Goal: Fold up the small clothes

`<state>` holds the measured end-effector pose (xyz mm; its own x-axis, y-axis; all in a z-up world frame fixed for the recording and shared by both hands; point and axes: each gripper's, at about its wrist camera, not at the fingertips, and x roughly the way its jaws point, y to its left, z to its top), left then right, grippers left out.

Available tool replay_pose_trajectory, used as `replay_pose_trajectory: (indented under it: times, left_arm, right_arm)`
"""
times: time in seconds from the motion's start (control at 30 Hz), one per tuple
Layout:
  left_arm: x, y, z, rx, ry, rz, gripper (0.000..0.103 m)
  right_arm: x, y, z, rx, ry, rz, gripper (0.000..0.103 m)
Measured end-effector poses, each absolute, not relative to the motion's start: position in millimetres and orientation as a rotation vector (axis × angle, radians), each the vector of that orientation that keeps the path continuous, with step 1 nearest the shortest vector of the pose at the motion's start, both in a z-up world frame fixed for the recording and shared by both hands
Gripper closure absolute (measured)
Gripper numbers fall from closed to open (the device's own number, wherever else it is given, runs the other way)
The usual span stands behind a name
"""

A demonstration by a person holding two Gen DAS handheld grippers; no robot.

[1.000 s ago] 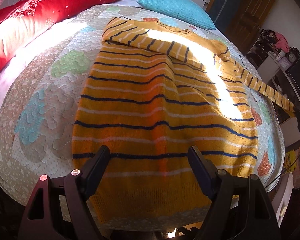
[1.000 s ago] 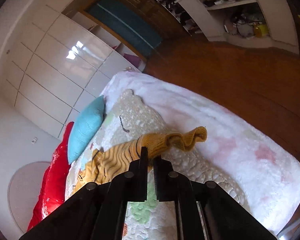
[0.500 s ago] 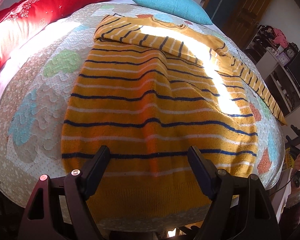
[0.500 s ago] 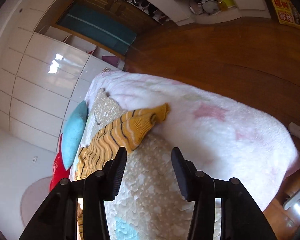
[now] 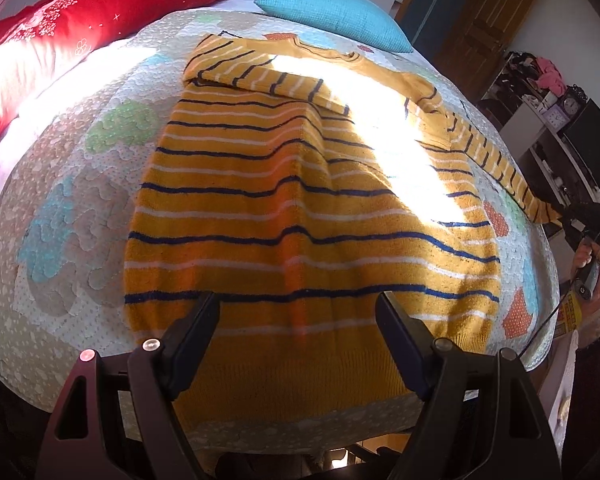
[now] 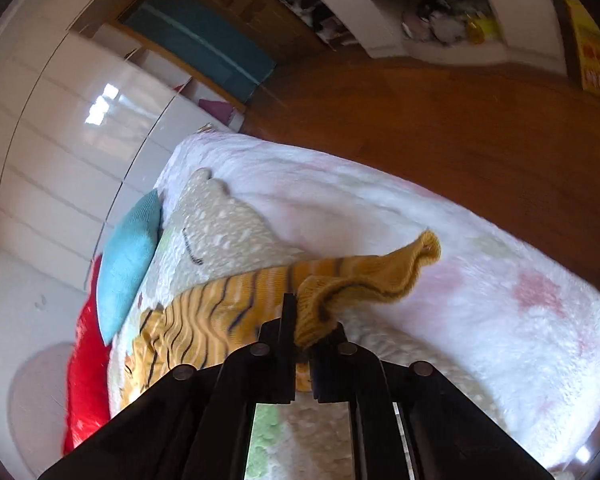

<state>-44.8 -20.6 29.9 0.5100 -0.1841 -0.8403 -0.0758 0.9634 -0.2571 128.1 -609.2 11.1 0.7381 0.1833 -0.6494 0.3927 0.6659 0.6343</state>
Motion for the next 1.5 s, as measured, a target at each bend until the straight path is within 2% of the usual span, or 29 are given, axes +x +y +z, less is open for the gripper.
replay_pose_trajectory:
  times: [0.17,0.3,0.57,0.77,0.9,1.03,1.3,1.5]
  left_arm:
    - [-53,-1,34,-0.324,0.997,-0.073,0.024]
    - [-64,20,41,-0.346,0.951,-0.065,0.024]
    - [-84,84,37,-0.421,0.891,0.035,0.024]
    - [-91,116,21,-0.49,0.895,0.073,0.024]
    - [-95,124,18,-0.501,0.89,0.079,0.024]
    - [-96,126,18,-0.513,0.882,0.088,0.024]
    - [-104,118,27,-0.518,0.855,0.067,0.024]
    - [-100,103,28,-0.513,0.878,0.044,0.024]
  right_arm:
    - [162,-498,87,0.627,0.742,0.073,0.097]
    - [196,-379,114,0.502,0.782,0.286,0.097]
    - [233,-158,78,0.285,0.938,0.544,0.097]
    - [254,-63,27,0.135,1.051,0.555,0.096]
    - [262,-30,3,0.066,1.097,0.558,0.086]
    - [261,-7,3,0.034,1.108,0.599,0.064]
    - [219,-30,40,0.161,1.144,0.84,0.064]
    - [173,-148,61,0.184,1.125,0.781,0.059]
